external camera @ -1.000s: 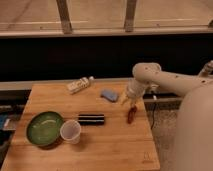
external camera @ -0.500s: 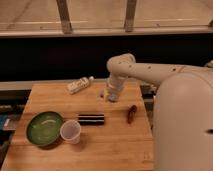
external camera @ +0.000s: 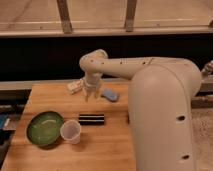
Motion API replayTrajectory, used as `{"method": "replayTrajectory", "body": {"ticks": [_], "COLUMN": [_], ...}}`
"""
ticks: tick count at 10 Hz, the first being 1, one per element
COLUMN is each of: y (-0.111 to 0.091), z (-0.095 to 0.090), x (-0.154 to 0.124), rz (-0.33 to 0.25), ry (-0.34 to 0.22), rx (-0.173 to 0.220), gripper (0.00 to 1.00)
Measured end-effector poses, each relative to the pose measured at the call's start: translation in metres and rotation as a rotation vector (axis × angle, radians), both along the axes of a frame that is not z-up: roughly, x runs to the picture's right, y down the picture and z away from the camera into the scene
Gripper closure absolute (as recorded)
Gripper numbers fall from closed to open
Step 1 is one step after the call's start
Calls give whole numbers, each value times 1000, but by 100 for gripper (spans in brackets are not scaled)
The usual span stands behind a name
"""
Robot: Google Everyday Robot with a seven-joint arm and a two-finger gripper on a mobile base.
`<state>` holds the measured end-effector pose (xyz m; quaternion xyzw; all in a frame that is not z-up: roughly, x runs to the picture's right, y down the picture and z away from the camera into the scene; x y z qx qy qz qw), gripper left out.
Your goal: Pick up the ceramic bowl
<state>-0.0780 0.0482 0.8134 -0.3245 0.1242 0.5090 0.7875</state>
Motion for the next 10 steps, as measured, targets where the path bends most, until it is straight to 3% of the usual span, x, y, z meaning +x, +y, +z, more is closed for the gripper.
{"method": "replayTrajectory", "body": {"ticks": [7,10], "y": [0,3], "z": [-1,-3], "x": [-2,-52], "rz": [-16,-91], "ry": [-5,-68], "rx": [6,6], "gripper": [58,58]}}
